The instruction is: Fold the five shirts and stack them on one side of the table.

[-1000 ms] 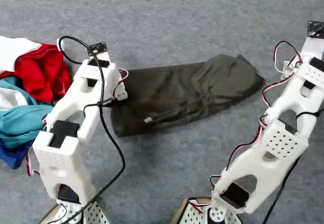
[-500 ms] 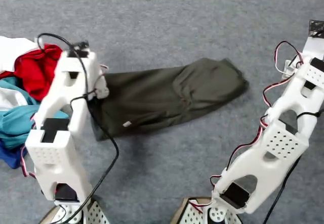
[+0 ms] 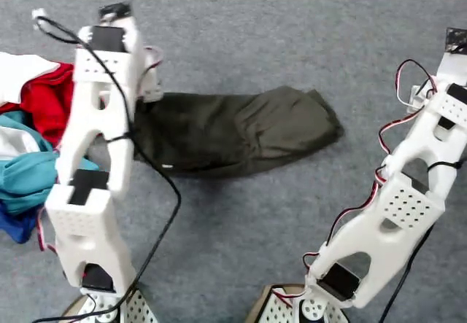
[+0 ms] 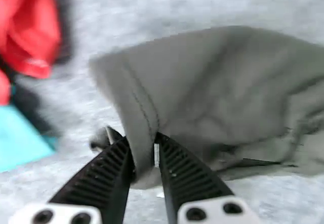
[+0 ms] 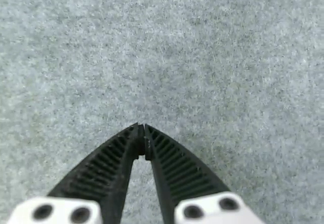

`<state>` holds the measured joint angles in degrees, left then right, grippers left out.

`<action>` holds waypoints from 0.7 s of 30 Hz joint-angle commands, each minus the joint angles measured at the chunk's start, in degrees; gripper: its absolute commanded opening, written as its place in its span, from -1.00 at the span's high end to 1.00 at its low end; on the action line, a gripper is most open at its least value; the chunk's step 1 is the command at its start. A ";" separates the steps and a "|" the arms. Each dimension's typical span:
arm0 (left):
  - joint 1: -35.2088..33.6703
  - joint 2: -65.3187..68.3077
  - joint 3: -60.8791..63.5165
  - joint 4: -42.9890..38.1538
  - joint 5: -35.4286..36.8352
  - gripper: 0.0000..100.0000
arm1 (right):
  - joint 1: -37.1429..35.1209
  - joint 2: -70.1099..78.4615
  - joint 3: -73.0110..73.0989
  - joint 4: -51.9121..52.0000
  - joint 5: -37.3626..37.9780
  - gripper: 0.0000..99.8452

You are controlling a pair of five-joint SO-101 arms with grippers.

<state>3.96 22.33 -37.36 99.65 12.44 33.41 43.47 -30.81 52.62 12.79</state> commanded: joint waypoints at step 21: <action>33.23 7.08 -16.79 -23.47 8.44 0.96 | 1.01 1.19 -3.91 -1.05 -0.26 0.99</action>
<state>35.43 29.10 -51.60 80.31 20.18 33.41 45.05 -31.87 52.62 12.79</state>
